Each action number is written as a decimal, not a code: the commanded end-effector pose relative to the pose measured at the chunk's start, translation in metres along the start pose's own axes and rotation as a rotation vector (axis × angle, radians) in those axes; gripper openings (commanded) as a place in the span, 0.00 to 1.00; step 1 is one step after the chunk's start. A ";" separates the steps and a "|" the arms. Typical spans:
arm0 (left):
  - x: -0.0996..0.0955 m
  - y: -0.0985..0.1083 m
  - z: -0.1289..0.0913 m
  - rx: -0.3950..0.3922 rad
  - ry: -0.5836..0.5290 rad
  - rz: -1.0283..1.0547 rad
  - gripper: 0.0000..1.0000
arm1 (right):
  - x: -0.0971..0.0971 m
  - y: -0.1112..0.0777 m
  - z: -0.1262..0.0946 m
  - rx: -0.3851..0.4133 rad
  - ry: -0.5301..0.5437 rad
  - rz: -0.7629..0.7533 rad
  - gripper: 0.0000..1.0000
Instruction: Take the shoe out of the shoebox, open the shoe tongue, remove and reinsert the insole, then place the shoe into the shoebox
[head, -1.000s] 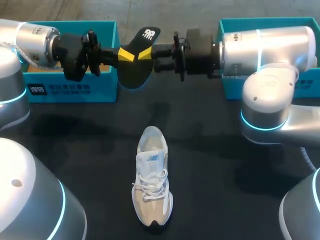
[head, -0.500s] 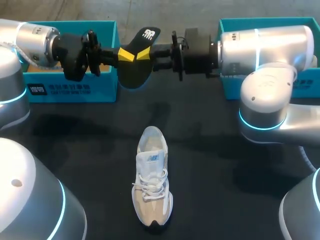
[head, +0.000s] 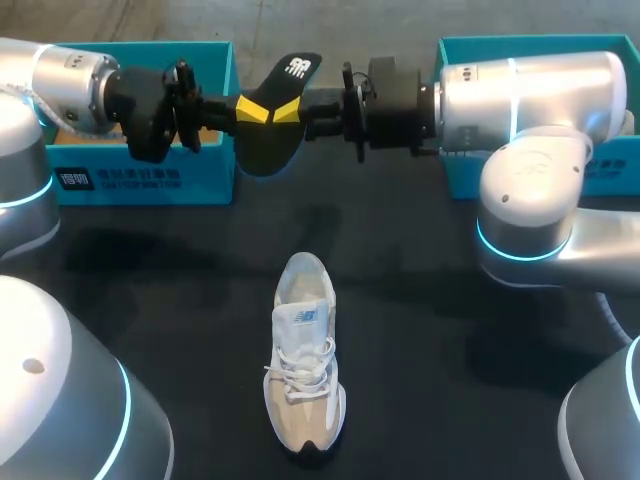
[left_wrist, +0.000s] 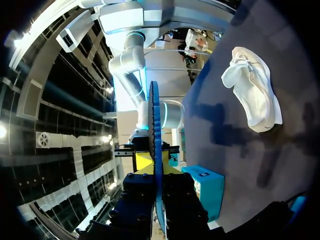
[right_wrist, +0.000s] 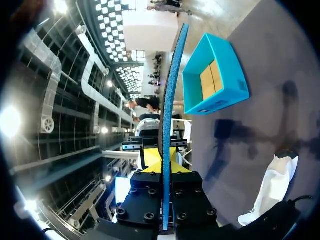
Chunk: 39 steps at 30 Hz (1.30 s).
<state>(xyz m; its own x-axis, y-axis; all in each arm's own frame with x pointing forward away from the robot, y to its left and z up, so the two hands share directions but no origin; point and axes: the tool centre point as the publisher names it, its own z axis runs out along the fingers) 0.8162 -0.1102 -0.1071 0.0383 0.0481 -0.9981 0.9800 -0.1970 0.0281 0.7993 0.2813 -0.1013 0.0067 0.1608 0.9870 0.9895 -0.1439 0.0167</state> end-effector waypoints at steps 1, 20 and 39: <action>0.001 0.001 0.001 0.001 -0.001 0.003 0.00 | 0.000 -0.001 0.004 -0.001 -0.002 0.000 0.00; -0.002 -0.004 -0.009 0.004 0.047 0.039 1.00 | -0.003 -0.001 0.000 -0.001 0.003 -0.005 0.00; 0.009 -0.022 -0.060 0.035 0.202 -0.071 1.00 | -0.033 0.006 -0.015 -0.002 0.021 -0.116 0.00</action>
<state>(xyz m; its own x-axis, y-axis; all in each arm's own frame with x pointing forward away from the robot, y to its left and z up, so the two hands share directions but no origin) 0.8051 -0.0564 -0.1180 0.0122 0.2338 -0.9722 0.9777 -0.2065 -0.0374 0.8034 0.2661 -0.1281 -0.1004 0.1596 0.9821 0.9838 -0.1317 0.1220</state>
